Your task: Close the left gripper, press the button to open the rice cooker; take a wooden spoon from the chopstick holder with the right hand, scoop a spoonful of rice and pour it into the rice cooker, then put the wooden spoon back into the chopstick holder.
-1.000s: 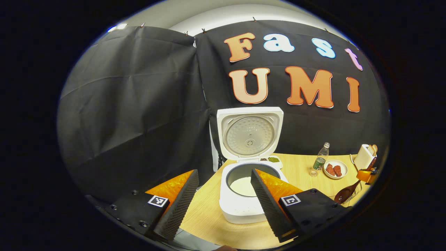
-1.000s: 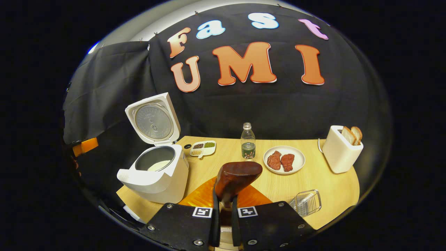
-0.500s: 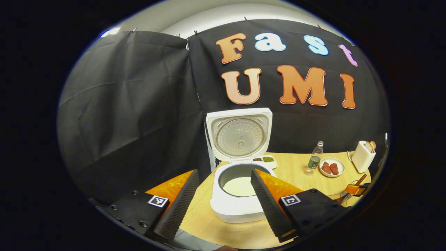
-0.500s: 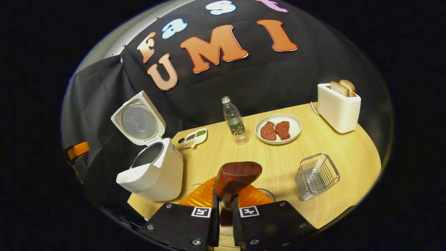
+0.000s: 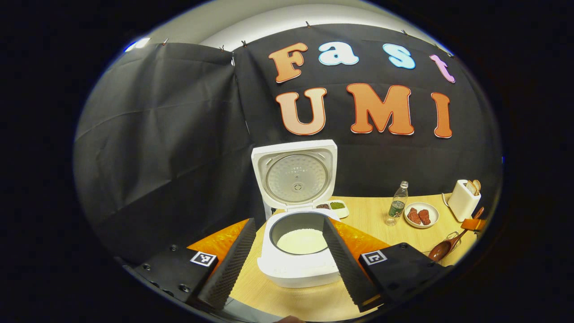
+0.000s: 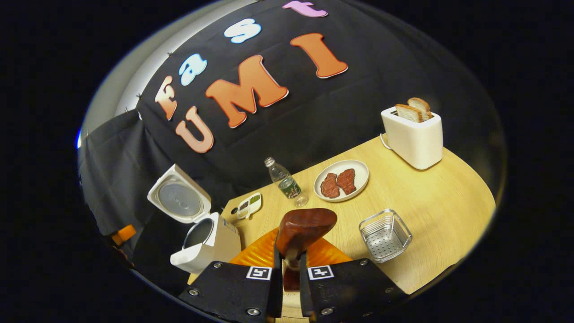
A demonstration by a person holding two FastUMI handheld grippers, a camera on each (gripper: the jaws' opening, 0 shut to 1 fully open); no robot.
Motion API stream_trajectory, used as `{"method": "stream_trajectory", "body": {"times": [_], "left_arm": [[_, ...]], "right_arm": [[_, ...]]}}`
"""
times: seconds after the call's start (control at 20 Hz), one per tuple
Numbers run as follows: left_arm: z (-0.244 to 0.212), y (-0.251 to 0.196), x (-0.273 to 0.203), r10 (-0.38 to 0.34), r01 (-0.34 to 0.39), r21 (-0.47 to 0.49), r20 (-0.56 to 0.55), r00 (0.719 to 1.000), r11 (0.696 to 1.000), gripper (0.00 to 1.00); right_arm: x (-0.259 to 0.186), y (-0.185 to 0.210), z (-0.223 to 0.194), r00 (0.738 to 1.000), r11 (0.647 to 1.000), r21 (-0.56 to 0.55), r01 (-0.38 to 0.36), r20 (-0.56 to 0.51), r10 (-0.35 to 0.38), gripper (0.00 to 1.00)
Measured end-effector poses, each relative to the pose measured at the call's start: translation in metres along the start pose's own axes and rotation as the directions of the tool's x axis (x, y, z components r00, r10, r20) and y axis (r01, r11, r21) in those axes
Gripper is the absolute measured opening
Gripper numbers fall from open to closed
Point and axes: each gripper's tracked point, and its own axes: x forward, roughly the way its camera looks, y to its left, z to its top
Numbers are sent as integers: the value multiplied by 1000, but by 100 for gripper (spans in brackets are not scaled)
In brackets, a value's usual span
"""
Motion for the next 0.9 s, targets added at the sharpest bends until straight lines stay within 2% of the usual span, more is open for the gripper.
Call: {"method": "stream_trajectory", "body": {"times": [0.25,0.4,0.7,0.9], "left_arm": [[-3,-2,-4,25,-25,-2,2,1000,1000,100],[-3,0,-3,47,-47,-3,-5,999,999,100],[2,-5,-2,72,-72,3,3,997,997,100],[16,-15,4,51,-52,27,31,998,998,100]], "right_arm": [[1,-54,47,994,996,40,79,77,-82,15],[8,-86,58,987,989,74,126,89,-133,15],[21,-130,51,978,978,71,197,58,-202,15],[34,-151,15,968,966,86,245,-80,-239,19]]}}
